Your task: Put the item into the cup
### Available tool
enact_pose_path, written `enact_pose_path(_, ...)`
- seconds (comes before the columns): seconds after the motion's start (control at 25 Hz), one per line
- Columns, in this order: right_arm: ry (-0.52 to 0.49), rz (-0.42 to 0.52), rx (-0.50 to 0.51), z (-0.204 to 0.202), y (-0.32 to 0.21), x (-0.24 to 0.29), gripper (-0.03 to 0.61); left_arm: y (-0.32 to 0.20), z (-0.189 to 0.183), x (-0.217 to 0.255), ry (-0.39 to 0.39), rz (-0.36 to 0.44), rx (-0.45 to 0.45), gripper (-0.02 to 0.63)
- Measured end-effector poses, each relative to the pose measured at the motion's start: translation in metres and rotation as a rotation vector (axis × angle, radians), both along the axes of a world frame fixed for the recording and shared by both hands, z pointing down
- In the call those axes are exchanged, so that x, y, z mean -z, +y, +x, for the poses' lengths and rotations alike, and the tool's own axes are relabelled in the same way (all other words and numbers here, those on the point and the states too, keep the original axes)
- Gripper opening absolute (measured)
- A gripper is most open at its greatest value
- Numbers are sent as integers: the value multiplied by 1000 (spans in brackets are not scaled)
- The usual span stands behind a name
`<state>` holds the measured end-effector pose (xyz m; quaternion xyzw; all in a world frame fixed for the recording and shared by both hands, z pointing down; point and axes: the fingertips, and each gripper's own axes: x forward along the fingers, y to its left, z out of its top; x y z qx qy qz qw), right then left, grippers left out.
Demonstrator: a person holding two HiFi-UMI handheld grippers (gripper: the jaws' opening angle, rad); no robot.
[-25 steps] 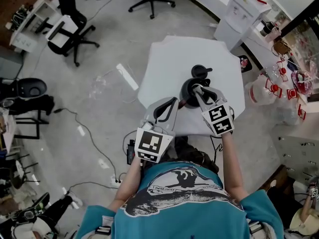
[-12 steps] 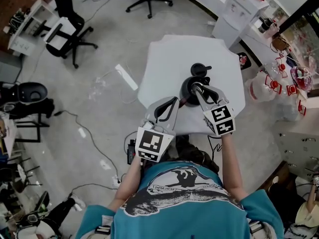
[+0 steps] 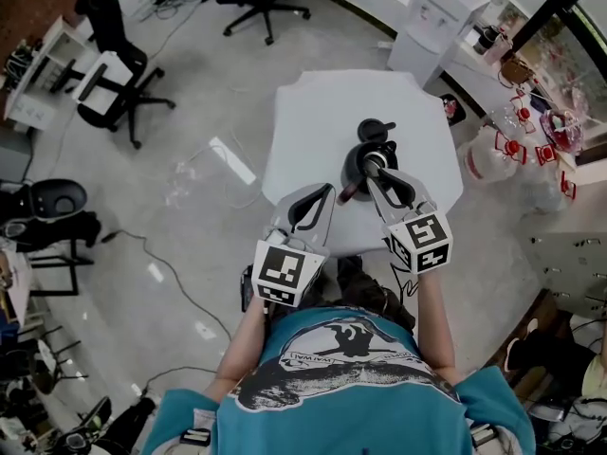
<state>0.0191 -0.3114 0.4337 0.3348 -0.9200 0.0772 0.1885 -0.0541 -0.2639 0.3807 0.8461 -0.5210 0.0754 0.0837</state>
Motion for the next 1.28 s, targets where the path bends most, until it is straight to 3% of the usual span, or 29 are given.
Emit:
enact_pose_path(0.24, -90, -9, -82, -10, 29, 10, 81, 18, -16, -2, -5, 1, -64, 18)
enact_pose_path(0.68, -112, -40, -185, -18, 93, -3, 81, 62, -19, -22, -5, -36, -194, 18)
enact_pose_path(1.28, -162, -50, -121, -18, 134, 6, 67, 94, -12, -22, 35, -52, -149, 18)
